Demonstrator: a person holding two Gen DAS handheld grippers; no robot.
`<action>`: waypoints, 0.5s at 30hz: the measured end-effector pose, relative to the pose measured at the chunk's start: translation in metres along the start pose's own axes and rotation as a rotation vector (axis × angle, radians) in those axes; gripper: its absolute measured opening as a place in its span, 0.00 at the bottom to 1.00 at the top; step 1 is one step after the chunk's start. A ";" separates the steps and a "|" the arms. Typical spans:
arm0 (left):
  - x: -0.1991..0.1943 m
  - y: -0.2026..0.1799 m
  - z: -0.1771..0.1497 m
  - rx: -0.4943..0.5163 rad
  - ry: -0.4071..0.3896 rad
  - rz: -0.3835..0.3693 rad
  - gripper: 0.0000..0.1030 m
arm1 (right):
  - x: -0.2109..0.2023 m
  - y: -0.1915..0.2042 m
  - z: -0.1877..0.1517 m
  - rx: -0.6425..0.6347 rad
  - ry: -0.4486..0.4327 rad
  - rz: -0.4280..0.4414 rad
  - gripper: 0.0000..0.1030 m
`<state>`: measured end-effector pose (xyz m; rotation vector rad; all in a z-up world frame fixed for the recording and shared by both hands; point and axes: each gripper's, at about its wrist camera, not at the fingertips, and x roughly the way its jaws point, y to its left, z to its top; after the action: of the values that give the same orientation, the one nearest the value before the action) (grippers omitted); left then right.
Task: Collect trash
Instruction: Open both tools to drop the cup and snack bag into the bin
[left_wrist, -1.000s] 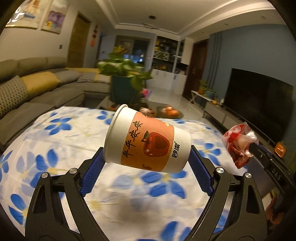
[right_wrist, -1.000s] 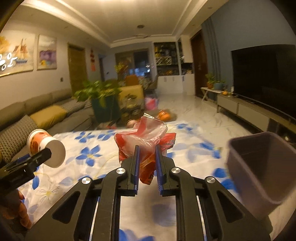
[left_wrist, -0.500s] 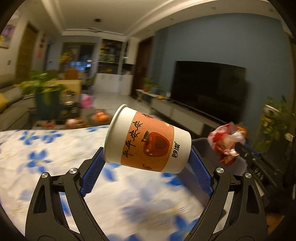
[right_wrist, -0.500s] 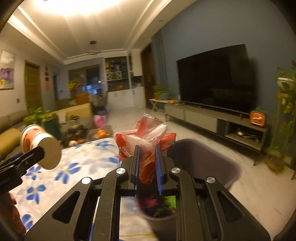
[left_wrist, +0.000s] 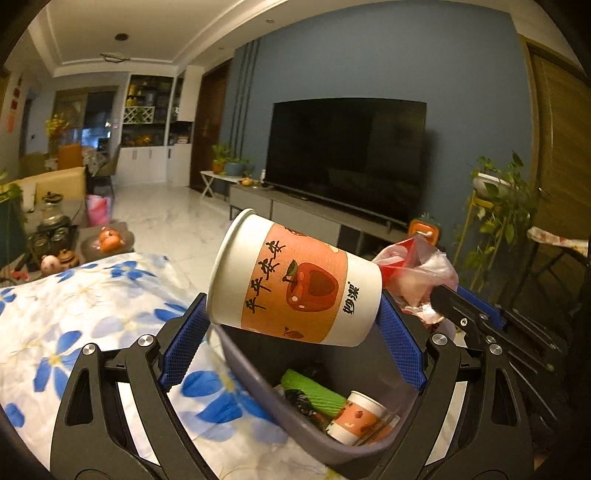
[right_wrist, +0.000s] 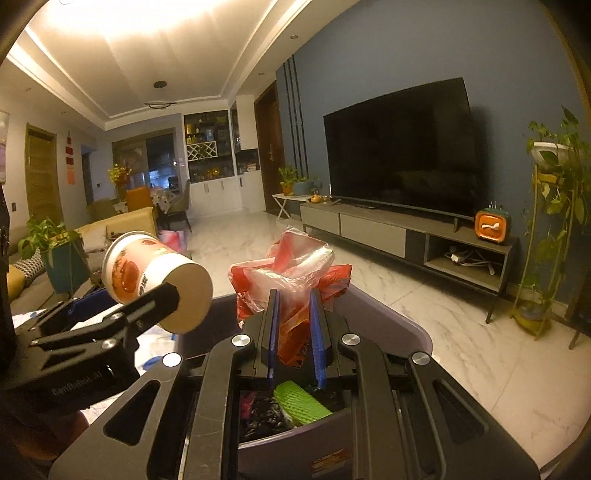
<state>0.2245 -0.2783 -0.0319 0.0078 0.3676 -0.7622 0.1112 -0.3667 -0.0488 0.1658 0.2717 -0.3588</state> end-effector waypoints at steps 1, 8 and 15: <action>0.005 0.000 -0.001 -0.003 0.003 -0.022 0.85 | 0.002 -0.001 -0.001 0.003 0.003 -0.002 0.16; 0.026 0.012 -0.012 -0.054 0.075 -0.070 0.87 | 0.015 -0.001 -0.005 0.015 0.043 0.017 0.17; 0.022 0.026 -0.015 -0.099 0.081 -0.046 0.91 | 0.022 0.003 -0.005 0.010 0.066 0.027 0.48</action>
<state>0.2521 -0.2718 -0.0561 -0.0631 0.4839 -0.7895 0.1306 -0.3696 -0.0596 0.1911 0.3325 -0.3287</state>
